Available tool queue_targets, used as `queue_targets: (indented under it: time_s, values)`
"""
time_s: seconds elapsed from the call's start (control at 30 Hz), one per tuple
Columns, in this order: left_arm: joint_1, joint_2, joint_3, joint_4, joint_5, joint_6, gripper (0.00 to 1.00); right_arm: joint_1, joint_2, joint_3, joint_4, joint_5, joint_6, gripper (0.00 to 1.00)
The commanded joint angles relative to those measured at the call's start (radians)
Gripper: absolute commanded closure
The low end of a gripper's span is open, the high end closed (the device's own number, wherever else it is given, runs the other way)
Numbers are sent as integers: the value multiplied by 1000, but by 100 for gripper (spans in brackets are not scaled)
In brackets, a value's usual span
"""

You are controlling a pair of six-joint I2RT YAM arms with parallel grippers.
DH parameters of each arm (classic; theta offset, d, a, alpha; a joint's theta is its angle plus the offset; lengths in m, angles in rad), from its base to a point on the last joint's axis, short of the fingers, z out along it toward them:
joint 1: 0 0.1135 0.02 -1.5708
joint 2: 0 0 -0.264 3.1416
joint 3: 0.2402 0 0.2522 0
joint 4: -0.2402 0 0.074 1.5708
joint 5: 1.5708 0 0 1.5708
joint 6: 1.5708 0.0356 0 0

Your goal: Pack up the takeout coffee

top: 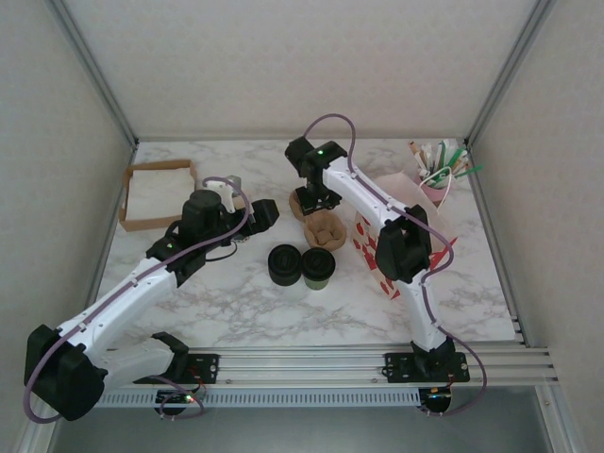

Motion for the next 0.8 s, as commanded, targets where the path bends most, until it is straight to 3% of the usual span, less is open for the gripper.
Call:
queue_targets:
  time_s: [0.0, 0.77]
  values:
    - [10, -15, 5, 1, 7, -4, 0, -6, 36, 37, -31, -16, -10, 50]
    - [10, -29, -4, -1, -23, 7, 0, -19, 115, 74, -32, -26, -11, 51]
